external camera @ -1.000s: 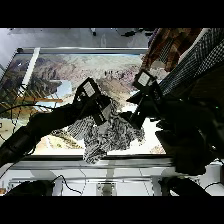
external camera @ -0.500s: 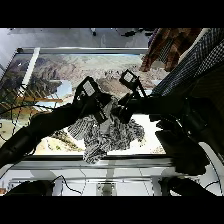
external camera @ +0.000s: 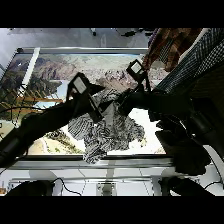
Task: Fold the clothes and pants, and hang the long-sleeved shirts on hangers.
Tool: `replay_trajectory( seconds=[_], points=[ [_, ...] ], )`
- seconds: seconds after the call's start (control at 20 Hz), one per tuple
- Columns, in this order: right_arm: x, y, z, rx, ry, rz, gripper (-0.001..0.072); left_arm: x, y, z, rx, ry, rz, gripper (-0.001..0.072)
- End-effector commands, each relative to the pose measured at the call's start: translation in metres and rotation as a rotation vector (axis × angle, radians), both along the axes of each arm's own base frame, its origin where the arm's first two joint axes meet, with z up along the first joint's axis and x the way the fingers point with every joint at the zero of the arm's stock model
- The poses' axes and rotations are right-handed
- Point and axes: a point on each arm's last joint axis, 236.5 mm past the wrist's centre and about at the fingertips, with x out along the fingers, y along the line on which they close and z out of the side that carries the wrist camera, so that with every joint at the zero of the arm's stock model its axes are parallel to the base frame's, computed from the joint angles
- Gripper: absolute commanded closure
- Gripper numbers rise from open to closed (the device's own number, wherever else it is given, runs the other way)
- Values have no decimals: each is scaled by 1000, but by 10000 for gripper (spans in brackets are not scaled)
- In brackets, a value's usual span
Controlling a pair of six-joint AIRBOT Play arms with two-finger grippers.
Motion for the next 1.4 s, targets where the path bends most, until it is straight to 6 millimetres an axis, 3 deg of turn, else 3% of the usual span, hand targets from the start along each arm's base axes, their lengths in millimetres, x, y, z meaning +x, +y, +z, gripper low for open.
replay_trajectory(
  seconds=[0.0, 0.15, 0.3, 0.45, 0.55, 0.7, 0.9, 1.05, 1.2, 1.25, 1.3, 1.35],
  points=[
    [3, -8, 20, 27, -45, -47, 653, -40, 28, -30, 39, 254, -22, 152],
    [0, -7, 27, 66, -24, -62, 654, -58, 56, -89, 47, 325, 43, 153],
    [0, -6, 27, 107, 18, -85, 654, -72, 51, -150, -2, 288, 30, 155],
    [-9, -1, 30, 135, 48, -66, 654, -65, 49, -183, 46, 203, 56, 159],
    [-15, -1, 37, 154, 51, -56, 654, -59, 39, -186, 77, 187, 49, 159],
    [-31, 4, 48, 182, 62, -24, 654, -42, 17, -167, 87, 137, 32, 159],
    [-63, 28, 71, 217, 42, 64, 654, -19, -13, -156, 89, 136, 8, 158],
    [-86, 48, 95, 259, 36, 127, 654, -12, -34, -155, 95, 139, -16, 158],
    [-105, 59, 99, 260, 73, 175, 653, -5, -43, -138, 71, 112, -15, 159],
    [-111, 60, 96, 248, 91, 189, 653, 2, -43, -131, 58, 93, 6, 219],
    [-114, 60, 92, 234, 105, 199, 654, 10, -40, -124, 46, 73, 36, 561],
    [-115, 59, 88, 217, 110, 201, 653, 18, -35, -119, 37, 54, 70, 681]
  ],
)
